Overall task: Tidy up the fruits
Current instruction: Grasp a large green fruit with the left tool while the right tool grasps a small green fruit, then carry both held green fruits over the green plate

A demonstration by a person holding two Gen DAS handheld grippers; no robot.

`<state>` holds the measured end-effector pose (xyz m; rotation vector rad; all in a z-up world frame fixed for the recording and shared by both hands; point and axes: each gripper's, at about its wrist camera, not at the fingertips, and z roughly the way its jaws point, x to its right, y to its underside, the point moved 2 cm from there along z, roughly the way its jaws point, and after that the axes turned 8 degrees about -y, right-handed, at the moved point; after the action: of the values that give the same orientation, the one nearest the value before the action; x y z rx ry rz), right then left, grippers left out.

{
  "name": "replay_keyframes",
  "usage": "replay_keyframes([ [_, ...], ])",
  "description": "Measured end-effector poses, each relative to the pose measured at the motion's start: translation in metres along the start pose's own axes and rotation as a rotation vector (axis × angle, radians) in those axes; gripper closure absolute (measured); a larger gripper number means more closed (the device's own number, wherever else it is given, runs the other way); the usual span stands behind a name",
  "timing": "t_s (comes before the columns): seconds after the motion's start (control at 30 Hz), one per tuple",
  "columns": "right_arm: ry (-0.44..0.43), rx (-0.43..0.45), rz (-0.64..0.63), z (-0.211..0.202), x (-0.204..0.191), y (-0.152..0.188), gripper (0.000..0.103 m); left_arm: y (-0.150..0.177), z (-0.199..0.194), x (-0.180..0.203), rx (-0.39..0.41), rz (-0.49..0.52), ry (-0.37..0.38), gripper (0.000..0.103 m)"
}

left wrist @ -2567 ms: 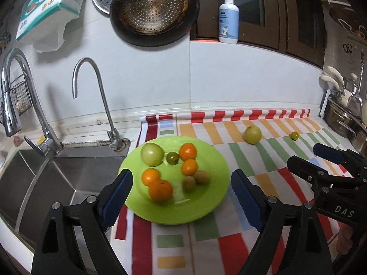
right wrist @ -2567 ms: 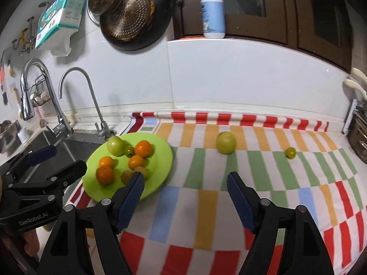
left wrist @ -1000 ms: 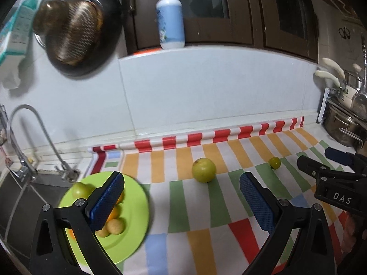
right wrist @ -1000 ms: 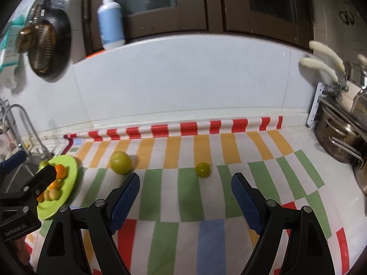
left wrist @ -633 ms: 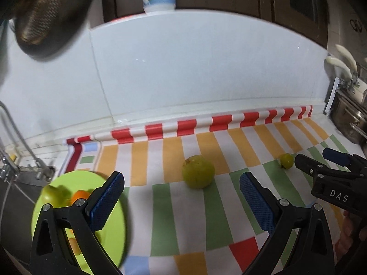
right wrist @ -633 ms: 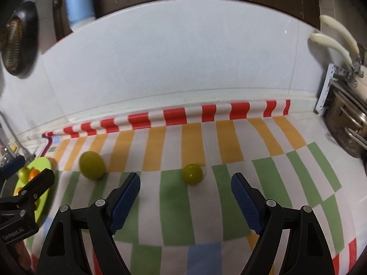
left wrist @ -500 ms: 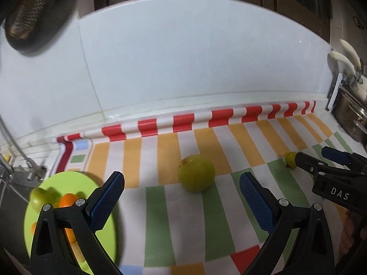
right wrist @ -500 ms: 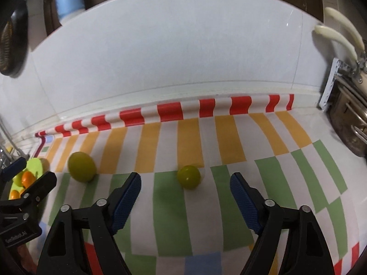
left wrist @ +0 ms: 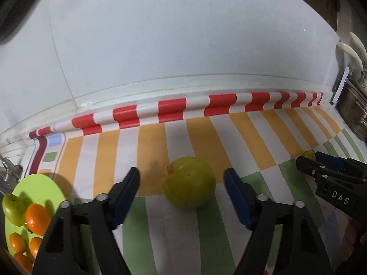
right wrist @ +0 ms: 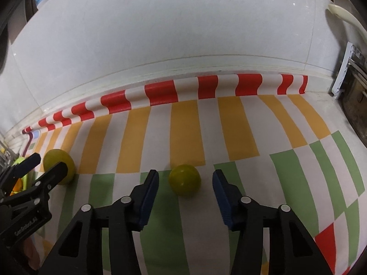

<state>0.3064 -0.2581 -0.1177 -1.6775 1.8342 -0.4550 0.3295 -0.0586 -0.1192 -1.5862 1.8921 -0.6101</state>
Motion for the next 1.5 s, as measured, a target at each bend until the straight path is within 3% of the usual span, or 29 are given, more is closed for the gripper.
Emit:
replay_keyframes([
  [0.1, 0.001, -0.015, 0.006, 0.004, 0.002, 0.000, 0.071, 0.000, 0.006, 0.002, -0.010, 0.008, 0.018, 0.048],
  [0.17, -0.002, -0.015, 0.000, 0.005, 0.002, 0.000, 0.073, 0.000, 0.008, 0.005, -0.012, 0.022, 0.020, 0.054],
  [0.57, -0.049, 0.028, -0.065, -0.019, -0.019, 0.004, 0.073, 0.007, -0.021, 0.003, 0.014, 0.021, 0.047, 0.055],
  [1.0, -0.145, 0.104, -0.127, -0.079, -0.058, 0.015, 0.073, 0.021, -0.096, -0.022, 0.083, -0.028, 0.057, 0.055],
  [1.5, -0.247, 0.149, -0.230, -0.142, -0.118, 0.045, 0.073, 0.055, -0.169, -0.069, 0.142, -0.104, 0.018, 0.055],
])
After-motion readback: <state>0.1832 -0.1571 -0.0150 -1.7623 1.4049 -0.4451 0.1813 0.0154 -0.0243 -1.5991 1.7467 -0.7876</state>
